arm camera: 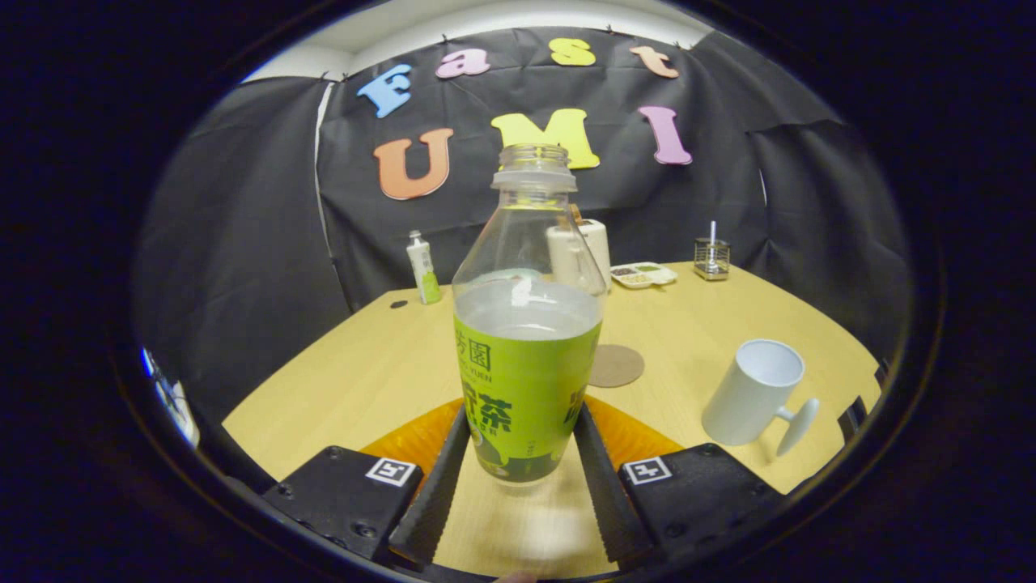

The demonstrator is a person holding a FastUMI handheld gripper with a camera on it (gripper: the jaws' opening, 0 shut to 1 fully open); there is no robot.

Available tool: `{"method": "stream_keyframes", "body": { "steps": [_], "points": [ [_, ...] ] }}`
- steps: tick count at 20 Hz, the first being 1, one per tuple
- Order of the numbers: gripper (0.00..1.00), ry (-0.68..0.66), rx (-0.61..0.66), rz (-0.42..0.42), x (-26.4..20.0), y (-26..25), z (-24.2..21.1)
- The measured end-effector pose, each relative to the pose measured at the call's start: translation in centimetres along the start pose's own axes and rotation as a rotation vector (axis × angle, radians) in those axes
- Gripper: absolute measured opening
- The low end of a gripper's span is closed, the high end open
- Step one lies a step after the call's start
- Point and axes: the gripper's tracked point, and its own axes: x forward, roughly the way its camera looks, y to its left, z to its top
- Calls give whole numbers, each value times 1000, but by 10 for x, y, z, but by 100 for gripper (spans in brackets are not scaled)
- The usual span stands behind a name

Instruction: Take the bottle from table, then pour the juice into the cup, finally place the bottle on the coaster

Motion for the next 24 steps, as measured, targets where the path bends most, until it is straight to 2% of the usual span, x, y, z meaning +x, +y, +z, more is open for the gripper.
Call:
{"method": "stream_keyframes", "body": {
  "steps": [5,11,18,24],
  "points": [
    [78,-23,178,99,-6,10,19],
    [78,-37,343,175,-3,12,34],
    [77,-82,608,332,-2,13,55],
    [77,-89,839,387,-2,5,60]
  ]
}}
